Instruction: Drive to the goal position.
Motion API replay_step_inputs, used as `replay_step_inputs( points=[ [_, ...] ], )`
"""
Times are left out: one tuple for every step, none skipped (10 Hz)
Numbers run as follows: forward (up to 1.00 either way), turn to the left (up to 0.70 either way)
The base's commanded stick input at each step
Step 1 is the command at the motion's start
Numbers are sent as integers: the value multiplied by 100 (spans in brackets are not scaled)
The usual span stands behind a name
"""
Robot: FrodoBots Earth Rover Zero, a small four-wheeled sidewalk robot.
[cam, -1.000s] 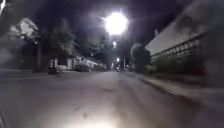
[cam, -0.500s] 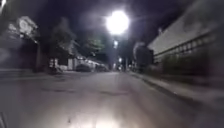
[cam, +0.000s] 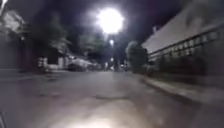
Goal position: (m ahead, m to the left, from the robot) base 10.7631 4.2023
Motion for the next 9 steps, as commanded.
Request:
replay_step_inputs(
  points=[
    [70, 0],
    [70, 0],
    [70, 0],
    [70, 0],
    [70, 0],
    [70, 0],
    [70, 0],
    [70, 0],
    [70, 0]
  ],
)
